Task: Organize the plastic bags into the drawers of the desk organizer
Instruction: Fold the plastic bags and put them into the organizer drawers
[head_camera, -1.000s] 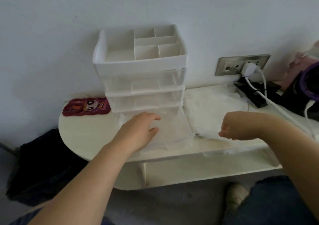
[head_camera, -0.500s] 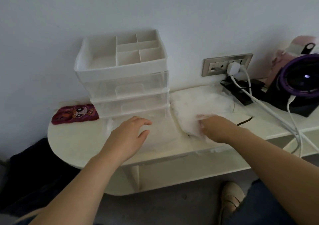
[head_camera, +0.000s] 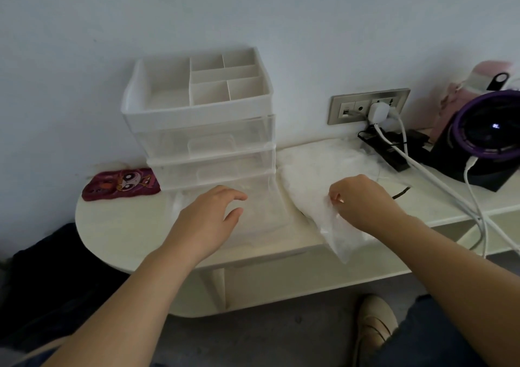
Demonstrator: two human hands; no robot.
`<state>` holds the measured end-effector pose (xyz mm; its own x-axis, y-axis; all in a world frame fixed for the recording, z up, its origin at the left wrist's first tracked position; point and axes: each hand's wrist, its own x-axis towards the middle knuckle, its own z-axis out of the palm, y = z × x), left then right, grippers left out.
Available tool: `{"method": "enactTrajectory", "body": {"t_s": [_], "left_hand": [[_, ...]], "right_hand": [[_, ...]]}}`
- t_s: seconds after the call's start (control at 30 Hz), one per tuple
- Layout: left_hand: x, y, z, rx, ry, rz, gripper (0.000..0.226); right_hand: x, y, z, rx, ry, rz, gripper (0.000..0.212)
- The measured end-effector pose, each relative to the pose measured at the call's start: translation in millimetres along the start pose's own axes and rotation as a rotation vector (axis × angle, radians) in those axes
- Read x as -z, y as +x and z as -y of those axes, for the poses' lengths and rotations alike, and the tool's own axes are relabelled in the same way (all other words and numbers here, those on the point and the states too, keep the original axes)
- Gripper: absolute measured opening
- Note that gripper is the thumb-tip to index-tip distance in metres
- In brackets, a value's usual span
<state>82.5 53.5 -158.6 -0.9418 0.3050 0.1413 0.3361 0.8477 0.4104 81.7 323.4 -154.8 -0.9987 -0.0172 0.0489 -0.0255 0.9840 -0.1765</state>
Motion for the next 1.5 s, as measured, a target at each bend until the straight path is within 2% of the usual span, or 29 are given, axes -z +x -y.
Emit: {"method": "enactTrajectory", "body": {"t_s": [0.1, 0.17, 0.27, 0.3, 0.37, 0.43, 0.47, 0.57, 0.73, 0.83, 0.93, 1.0, 1.2, 1.27, 1.3, 1.33, 1.4, 1.47, 1.5], "left_hand": [[3, -1, -3, -0.010, 0.002, -0.024, 0.028], [5, -1, -8, -0.030, -0.039, -0.039, 0.026], [10, -1, -23, -0.019, -0.338, -0.020, 0.019], [14, -2, -29, 0.001, -0.490, 0.027, 0.019], [21, -5, -37, 0.018, -0.730, 0.183, 0.035], [25, -7, -41, 0.023, -0.789, 0.281, 0.050], [24, -7, -41, 0.031, -0.778, 0.273, 0.050], [28, -6, -41, 0.106, -0.673, 0.092, 0.018], [46, -5, -17, 0.234, -0.769, -0.026, 0.019], [53, -4, 6, 0.333, -0.805, -0.033, 0.018], [57, -7, 24, 0.417, -0.863, 0.031, 0.020], [56, -7, 30, 0.454, -0.832, 0.038, 0.020], [47, -3, 38, 0.507, -0.620, -0.087, 0.020], [43, -3, 38, 0.505, -0.528, -0.098, 0.019], [41, -2, 39, 0.502, -0.486, -0.104, 0.019], [39, -2, 40, 0.499, -0.451, -0.109, 0.020], [37, -1, 40, 0.508, -0.403, -0.115, 0.024], [36, 0, 40, 0.510, -0.360, -0.117, 0.030], [36, 0, 40, 0.507, -0.333, -0.115, 0.032]], "right_hand": [[16, -5, 1, 0.037, 0.114, -0.033, 0.016], [28, -10, 4, 0.047, 0.219, -0.062, 0.024], [40, -15, 17, 0.048, 0.497, -0.085, 0.024], [41, -14, 24, 0.037, 0.568, -0.094, 0.021], [39, -12, 38, 0.013, 0.675, -0.119, 0.019], [35, -11, 55, 0.024, 0.723, -0.132, 0.019], [33, -12, 63, 0.039, 0.729, -0.139, 0.018], [30, -8, 84, 0.152, 0.742, -0.130, 0.022], [41, 8, 94, 0.307, 0.843, 0.195, 0.027], [45, 18, 93, 0.315, 0.769, 0.240, 0.024], [48, 30, 98, 0.299, 0.718, 0.137, 0.020], [49, 36, 101, 0.301, 0.602, 0.013, 0.022], [38, 39, 123, 0.278, 0.159, -0.306, 0.022], [36, 33, 130, 0.320, 0.172, -0.461, 0.020], [36, 29, 136, 0.341, 0.245, -0.480, 0.017], [34, 24, 141, 0.360, 0.314, -0.438, 0.015], [20, 14, 148, 0.374, 0.309, -0.163, 0.019], [0, 8, 151, 0.382, 0.098, 0.130, 0.028], [-9, 8, 150, 0.382, 0.010, 0.204, 0.032]]}}
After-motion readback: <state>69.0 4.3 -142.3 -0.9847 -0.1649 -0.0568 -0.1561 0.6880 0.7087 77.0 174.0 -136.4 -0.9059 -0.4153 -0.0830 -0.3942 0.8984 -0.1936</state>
